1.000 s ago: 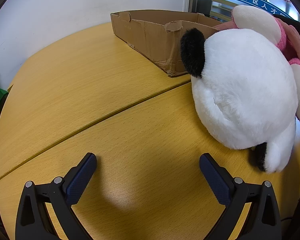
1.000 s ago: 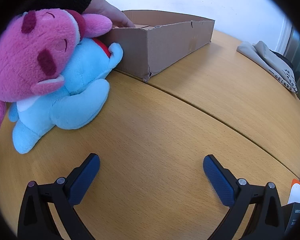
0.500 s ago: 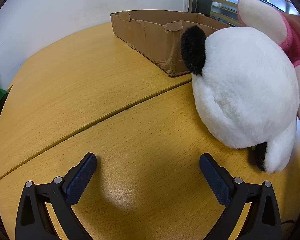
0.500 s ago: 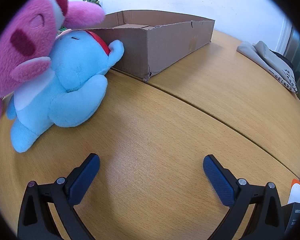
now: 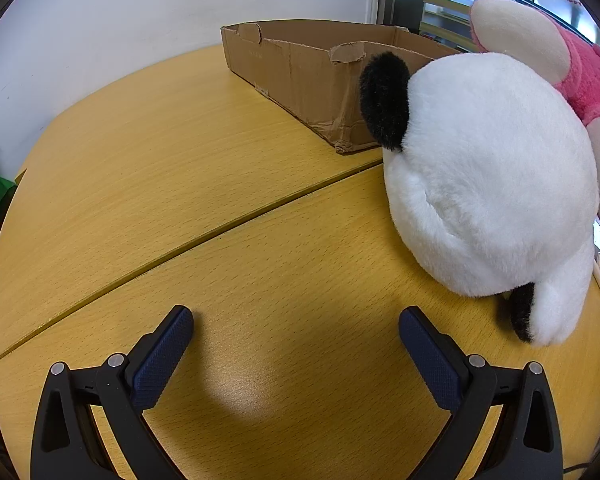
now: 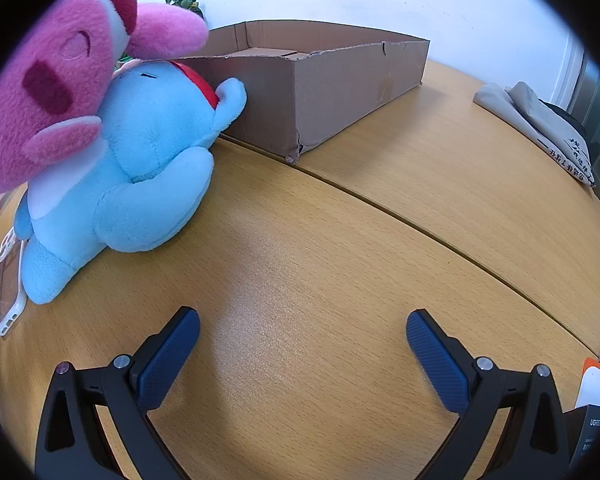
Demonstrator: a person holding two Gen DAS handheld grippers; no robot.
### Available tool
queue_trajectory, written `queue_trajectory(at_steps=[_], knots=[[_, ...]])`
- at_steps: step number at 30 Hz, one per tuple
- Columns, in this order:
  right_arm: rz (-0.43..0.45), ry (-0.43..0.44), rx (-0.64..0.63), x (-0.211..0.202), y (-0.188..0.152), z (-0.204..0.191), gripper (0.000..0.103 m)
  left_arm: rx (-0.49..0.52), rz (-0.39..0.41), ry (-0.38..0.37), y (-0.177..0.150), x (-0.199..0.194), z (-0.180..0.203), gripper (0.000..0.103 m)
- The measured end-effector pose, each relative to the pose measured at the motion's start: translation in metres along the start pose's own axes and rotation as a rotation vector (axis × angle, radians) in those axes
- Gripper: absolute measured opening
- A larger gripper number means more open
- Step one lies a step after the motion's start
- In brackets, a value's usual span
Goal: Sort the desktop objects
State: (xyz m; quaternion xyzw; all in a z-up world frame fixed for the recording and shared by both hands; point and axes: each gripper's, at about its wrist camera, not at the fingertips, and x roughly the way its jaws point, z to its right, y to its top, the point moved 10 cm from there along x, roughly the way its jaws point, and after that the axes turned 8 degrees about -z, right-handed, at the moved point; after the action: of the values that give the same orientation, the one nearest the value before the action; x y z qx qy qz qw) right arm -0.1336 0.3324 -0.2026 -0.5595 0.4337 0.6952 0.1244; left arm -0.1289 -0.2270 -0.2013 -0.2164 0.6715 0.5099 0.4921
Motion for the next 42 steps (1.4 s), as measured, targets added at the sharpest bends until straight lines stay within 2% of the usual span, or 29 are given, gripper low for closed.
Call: queue_trajectory(at_steps=[12, 18, 24, 26, 30, 32, 38, 42], knots=[[0.0, 0.0, 0.0, 0.0, 0.0, 0.0, 0.103, -0.014, 0.0, 0.008, 0.002, 0.0, 0.0, 0.103], [0.0, 0.0, 0.0, 0.0, 0.001, 0.0, 0.103, -0.112, -0.004, 0.061, -0.012, -0.007, 0.0, 0.103], [-0.001, -0.001, 0.001, 0.001, 0.001, -0.001, 0.103, -0.181, -0.012, 0.099, -0.04, -0.023, 0.012, 0.103], [0.0, -0.002, 0.006, 0.002, 0.004, -0.001, 0.103, -0.218, 0.013, 0.121, -0.046, -0.031, 0.019, 0.103], [-0.001, -0.03, 0.051, 0.006, 0.011, -0.002, 0.103, -0.324, 0.13, 0.111, -0.047, -0.054, 0.037, 0.103], [-0.002, -0.048, 0.082, 0.005, 0.01, -0.003, 0.103, -0.341, 0.139, 0.127, -0.045, -0.055, 0.043, 0.103], [-0.001, -0.11, 0.196, -0.002, -0.003, -0.012, 0.103, -0.33, 0.117, 0.121, -0.038, -0.046, 0.057, 0.103], [0.0, -0.125, 0.232, -0.007, -0.013, -0.027, 0.103, -0.351, 0.018, 0.174, -0.043, -0.032, 0.051, 0.103]])
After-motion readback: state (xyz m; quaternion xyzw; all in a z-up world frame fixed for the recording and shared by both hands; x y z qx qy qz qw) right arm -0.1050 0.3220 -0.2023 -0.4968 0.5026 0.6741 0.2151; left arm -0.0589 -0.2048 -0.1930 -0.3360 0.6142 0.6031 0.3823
